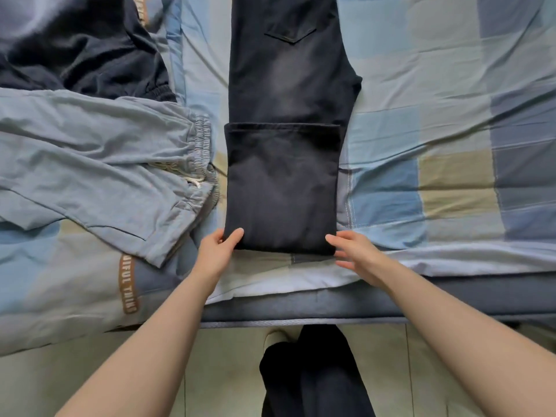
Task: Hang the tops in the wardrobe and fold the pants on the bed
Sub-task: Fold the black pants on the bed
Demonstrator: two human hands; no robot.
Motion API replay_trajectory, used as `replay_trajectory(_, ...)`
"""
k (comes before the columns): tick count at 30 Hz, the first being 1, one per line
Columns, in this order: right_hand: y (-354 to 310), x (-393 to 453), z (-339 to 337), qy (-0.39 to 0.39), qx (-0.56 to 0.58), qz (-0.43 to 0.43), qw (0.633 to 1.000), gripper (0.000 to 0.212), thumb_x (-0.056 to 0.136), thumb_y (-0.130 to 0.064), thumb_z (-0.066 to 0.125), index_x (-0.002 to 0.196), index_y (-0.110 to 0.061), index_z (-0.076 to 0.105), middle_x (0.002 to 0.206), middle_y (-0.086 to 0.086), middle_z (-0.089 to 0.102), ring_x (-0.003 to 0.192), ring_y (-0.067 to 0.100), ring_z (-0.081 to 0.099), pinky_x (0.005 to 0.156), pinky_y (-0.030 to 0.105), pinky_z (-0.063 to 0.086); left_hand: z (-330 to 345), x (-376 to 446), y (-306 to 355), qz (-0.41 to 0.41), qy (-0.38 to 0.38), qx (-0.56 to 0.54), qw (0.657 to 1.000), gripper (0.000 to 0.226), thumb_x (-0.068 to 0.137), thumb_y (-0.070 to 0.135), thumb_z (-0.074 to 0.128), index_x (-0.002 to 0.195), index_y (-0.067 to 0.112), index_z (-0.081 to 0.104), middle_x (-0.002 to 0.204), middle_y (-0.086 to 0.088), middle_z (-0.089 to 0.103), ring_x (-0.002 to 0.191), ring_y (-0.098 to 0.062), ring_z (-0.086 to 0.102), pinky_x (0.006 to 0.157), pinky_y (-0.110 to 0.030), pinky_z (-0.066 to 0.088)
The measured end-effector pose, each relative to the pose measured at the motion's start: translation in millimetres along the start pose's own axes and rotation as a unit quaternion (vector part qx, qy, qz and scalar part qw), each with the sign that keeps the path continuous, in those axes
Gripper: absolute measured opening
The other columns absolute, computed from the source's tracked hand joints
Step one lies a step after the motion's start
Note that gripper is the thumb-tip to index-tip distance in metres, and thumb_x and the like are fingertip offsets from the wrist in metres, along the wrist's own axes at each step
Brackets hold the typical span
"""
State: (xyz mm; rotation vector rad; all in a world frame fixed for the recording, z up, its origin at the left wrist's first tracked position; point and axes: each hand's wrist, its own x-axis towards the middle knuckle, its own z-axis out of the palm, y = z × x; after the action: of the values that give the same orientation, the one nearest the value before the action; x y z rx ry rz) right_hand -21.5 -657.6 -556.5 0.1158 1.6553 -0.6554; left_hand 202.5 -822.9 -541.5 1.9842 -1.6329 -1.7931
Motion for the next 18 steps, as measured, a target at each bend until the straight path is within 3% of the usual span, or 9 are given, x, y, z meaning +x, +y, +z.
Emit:
replay_trajectory(2,9,-5,4,0.004,-0.022,-0.018,1.000,0.024,0.089,-0.033,0.065,0.111,-0.025,0.060,0.111,0.009,0.060,0.107,0.028,0.058,0.097,0.039,0.044,-8,2,3,0.022,-0.035,0.003,0.999,0.003,0.089,0.028,0.070,0.087,0.030,0.070,0.080,0.025,0.072,0.075,0.016,0.062,0.060,0.001,0.042)
replay_trajectory(4,8,-8,7,-0.007,-0.014,-0.037,0.999,0.020,0.090,-0.034,0.063,0.107,-0.023,0.062,0.105,-0.003,0.065,0.099,0.015,0.060,0.101,0.040,0.041,-15,3,5,0.046,-0.069,0.009,0.997,0.011,0.085,0.024,0.074,0.093,0.031,0.071,0.089,0.026,0.073,0.086,0.014,0.064,0.068,0.000,0.044)
replay_trajectory(6,1,-10,9,-0.027,-0.007,-0.059,0.998,0.014,0.093,-0.035,0.058,0.101,-0.026,0.065,0.104,-0.010,0.067,0.090,0.004,0.057,0.093,0.033,0.042,-20,3,6,0.058,-0.091,0.004,0.994,0.016,0.084,0.021,0.076,0.097,0.029,0.073,0.098,0.020,0.074,0.096,0.005,0.067,0.081,-0.011,0.049)
replay_trajectory(8,-6,-13,8,-0.041,-0.016,-0.083,0.996,0.015,0.095,-0.034,0.055,0.100,-0.026,0.067,0.108,-0.009,0.069,0.099,0.006,0.059,0.089,0.031,0.041,-26,1,4,0.072,-0.097,-0.001,0.993,0.016,0.081,0.017,0.078,0.095,0.025,0.075,0.098,0.012,0.076,0.098,-0.005,0.069,0.086,-0.022,0.051)
replay_trajectory(12,0,-22,-7,-0.085,-0.049,-0.091,0.991,0.023,0.095,-0.037,0.056,0.112,-0.025,0.066,0.117,-0.013,0.068,0.113,0.001,0.056,0.091,0.028,0.042,-32,-3,-1,0.075,-0.133,0.038,0.988,0.019,0.077,0.014,0.081,0.095,0.019,0.076,0.096,0.009,0.076,0.095,-0.004,0.070,0.081,-0.018,0.051)
replay_trajectory(14,9,-22,-13,-0.067,-0.081,-0.082,0.991,0.033,0.096,-0.037,0.054,0.117,-0.014,0.064,0.118,0.003,0.067,0.116,0.011,0.057,0.088,0.027,0.045,-33,-5,-9,0.051,-0.146,0.074,0.985,0.012,0.081,0.019,0.078,0.092,0.016,0.076,0.087,0.014,0.075,0.083,0.002,0.069,0.074,-0.012,0.047)
replay_trajectory(16,17,-19,-11,-0.033,-0.102,-0.076,0.991,0.038,0.097,-0.035,0.052,0.117,-0.005,0.062,0.121,0.015,0.062,0.116,0.024,0.057,0.090,0.031,0.049,-33,-4,-20,0.014,-0.098,0.088,0.991,0.020,0.087,0.027,0.072,0.081,0.007,0.071,0.066,0.015,0.065,0.062,0.000,0.057,0.061,-0.013,0.039)
replay_trajectory(18,20,-17,-1,-0.015,-0.080,-0.081,0.993,0.028,0.099,-0.029,0.050,0.115,-0.010,0.063,0.120,0.011,0.065,0.109,0.026,0.061,0.093,0.036,0.051,-29,-6,-29,-0.021,-0.042,0.074,0.996,0.025,0.090,0.028,0.069,0.079,0.005,0.066,0.064,0.004,0.058,0.064,-0.009,0.048,0.061,-0.021,0.037)
